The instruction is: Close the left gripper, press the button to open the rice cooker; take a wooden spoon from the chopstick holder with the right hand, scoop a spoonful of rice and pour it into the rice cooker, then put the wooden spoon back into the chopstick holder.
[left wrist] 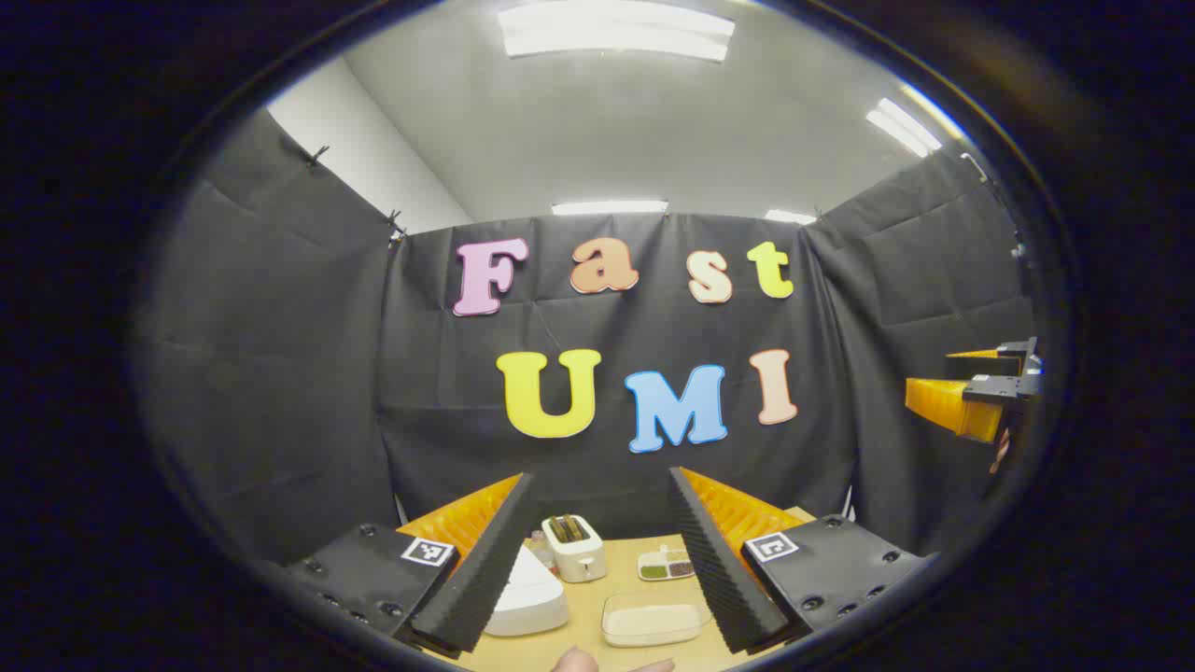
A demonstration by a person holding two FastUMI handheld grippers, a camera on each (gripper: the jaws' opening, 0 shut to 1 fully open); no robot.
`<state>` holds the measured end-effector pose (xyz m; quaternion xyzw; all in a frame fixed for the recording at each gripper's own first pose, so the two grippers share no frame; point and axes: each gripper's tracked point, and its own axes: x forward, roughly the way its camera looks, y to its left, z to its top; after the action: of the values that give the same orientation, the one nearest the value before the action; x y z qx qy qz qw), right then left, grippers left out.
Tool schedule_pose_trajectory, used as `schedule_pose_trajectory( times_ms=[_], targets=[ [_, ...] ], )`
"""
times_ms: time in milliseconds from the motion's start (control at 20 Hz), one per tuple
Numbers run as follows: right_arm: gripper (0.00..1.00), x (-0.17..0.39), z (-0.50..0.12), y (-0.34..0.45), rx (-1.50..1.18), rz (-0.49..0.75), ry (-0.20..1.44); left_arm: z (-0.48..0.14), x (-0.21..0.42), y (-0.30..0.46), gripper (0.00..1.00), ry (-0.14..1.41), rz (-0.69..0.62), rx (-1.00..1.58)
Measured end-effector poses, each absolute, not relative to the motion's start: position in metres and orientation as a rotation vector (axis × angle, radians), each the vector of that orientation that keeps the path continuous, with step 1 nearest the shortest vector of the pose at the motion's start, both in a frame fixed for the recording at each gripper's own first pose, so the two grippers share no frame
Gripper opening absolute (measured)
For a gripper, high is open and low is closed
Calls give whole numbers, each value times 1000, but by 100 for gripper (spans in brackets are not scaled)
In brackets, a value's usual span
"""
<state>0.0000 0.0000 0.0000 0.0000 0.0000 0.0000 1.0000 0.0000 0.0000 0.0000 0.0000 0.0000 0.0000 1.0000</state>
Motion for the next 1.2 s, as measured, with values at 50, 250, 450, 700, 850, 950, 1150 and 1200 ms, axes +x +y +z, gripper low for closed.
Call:
schedule_pose_trajectory(
  times_ms=[50,250,450,700,850,950,1150,1200],
  targets=[
    [99,1,1,0,-1,1,2,2,0,0,99,-1,4,-2],
    [99,1,10,-7,-17,12,-9,8,-2,-6,99,3,8,-8],
    [99,-1,12,-14,-3,17,-3,14,-1,-7,96,-6,17,3],
    [99,-7,18,-23,-39,0,-26,15,-3,-14,96,0,13,3],
    [99,-10,19,-21,-44,18,-30,16,-6,-16,96,1,21,10],
    [99,-11,19,-20,-51,31,-32,14,-7,-15,96,5,36,1],
    [99,-7,17,-14,-53,75,-36,-6,-6,-5,97,45,95,5],
    [99,-5,17,-14,-52,87,-38,-14,-4,-1,97,63,114,2]
  ],
)
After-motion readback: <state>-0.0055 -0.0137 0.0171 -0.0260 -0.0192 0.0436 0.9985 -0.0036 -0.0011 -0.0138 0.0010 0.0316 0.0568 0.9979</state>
